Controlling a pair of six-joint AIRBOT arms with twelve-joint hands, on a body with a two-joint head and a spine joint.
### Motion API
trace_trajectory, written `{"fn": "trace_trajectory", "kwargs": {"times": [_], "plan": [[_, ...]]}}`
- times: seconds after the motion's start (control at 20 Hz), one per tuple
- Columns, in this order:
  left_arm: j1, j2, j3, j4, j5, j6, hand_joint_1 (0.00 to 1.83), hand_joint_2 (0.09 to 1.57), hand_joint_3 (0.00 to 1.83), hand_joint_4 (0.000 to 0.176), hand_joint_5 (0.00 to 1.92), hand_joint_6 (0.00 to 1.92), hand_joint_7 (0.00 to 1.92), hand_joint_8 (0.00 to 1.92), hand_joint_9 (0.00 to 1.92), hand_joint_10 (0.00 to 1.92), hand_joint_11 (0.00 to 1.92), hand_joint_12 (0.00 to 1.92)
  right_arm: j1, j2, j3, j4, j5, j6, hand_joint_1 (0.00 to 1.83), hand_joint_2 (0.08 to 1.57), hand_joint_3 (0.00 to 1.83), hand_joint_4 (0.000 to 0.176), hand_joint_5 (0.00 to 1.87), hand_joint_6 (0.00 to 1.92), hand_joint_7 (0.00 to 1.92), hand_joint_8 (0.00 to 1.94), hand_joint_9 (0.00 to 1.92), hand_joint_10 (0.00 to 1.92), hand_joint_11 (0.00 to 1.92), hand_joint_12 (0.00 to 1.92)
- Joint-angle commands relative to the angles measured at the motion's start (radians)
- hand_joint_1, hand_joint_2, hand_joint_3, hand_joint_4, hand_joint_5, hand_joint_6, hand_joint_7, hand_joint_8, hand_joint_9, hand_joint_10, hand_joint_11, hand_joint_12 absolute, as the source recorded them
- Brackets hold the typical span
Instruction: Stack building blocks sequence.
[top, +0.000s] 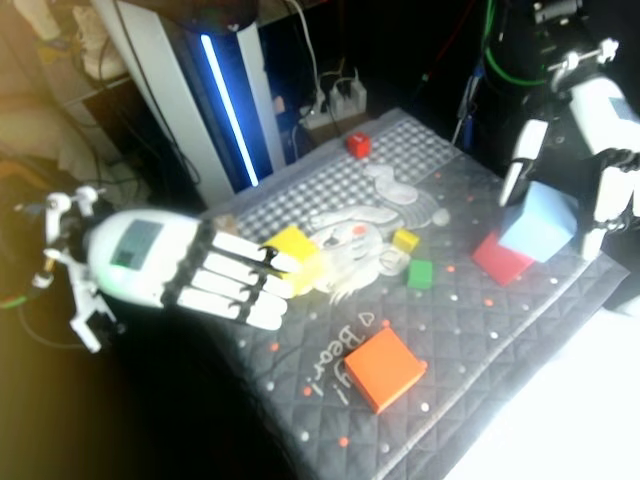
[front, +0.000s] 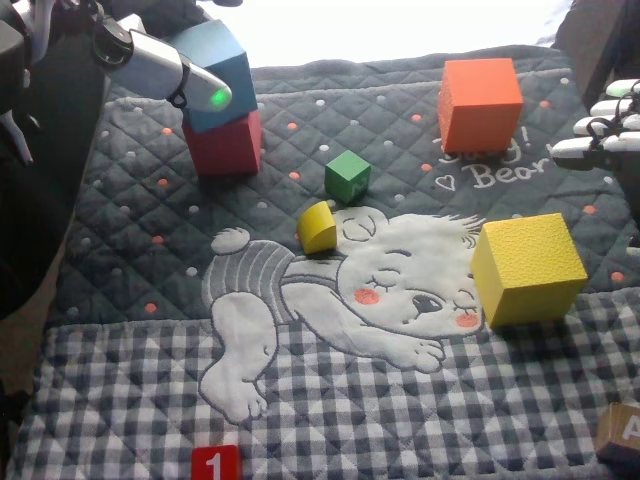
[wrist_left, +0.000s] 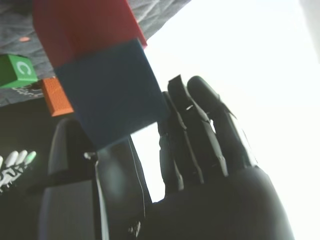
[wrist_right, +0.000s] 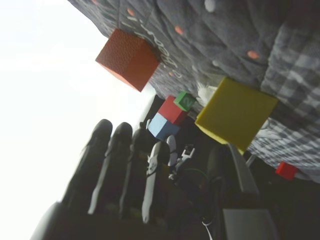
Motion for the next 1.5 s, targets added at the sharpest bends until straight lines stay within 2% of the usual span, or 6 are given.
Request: {"fn": "trace_trajectory", "kwargs": {"times": [0.0, 0.25, 0.55, 0.85, 1.0, 1.45], "plan": [[-0.004, 0.002, 0.001, -0.012, -0.111, 0.001, 0.87, 0.97, 0.0, 0.117, 0.28, 0.0, 0.53, 0.0, 0.57, 0.28, 0.26, 1.3, 0.011, 0.005, 0.004, 0.032, 0.121, 0.001, 0.97, 1.16, 0.0, 0.086, 0.45, 0.0, 0.43, 0.0, 0.36, 0.0, 0.24, 0.05], [0.009, 0.012, -0.012, -0.021, -0.141, 0.001, 0.8, 0.95, 0.0, 0.175, 0.13, 0.0, 0.31, 0.0, 0.42, 0.11, 0.08, 1.32, 0.011, 0.007, 0.001, 0.032, 0.129, 0.002, 0.93, 1.16, 0.0, 0.084, 0.45, 0.0, 0.42, 0.0, 0.35, 0.0, 0.22, 0.04], [0.064, 0.131, -0.207, -0.206, -0.386, 0.243, 0.58, 0.95, 0.01, 0.176, 0.0, 0.0, 0.0, 0.0, 0.0, 0.0, 0.0, 0.03, 0.044, 0.009, 0.002, 0.042, 0.205, 0.002, 0.97, 1.18, 0.01, 0.054, 0.44, 0.0, 0.38, 0.0, 0.27, 0.0, 0.18, 0.01], [0.25, 0.296, -0.445, -0.239, -0.714, 0.258, 0.75, 0.92, 0.0, 0.176, 0.03, 0.01, 0.0, 0.0, 0.0, 0.0, 0.0, 0.0, 0.121, -0.038, 0.003, -0.055, 0.176, 0.003, 0.8, 1.21, 0.0, 0.105, 0.49, 0.0, 0.47, 0.0, 0.41, 0.01, 0.32, 0.03], [0.414, 0.348, -0.554, -0.279, -0.879, 0.251, 0.72, 0.92, 0.0, 0.176, 0.03, 0.01, 0.0, 0.0, 0.0, 0.0, 0.0, 0.0, 0.141, -0.055, 0.006, -0.123, 0.144, 0.054, 0.87, 1.21, 0.0, 0.044, 0.51, 0.0, 0.52, 0.0, 0.51, 0.01, 0.47, 0.06], [0.592, 0.356, -0.594, -0.374, -0.99, 0.174, 0.9, 0.92, 0.0, 0.175, 0.04, 0.0, 0.0, 0.0, 0.0, 0.0, 0.0, 0.0, 0.15, -0.12, 0.032, -0.221, 0.036, 0.119, 0.57, 1.2, 0.0, 0.065, 0.31, 0.0, 0.3, 0.0, 0.27, 0.0, 0.2, 0.0]]}}
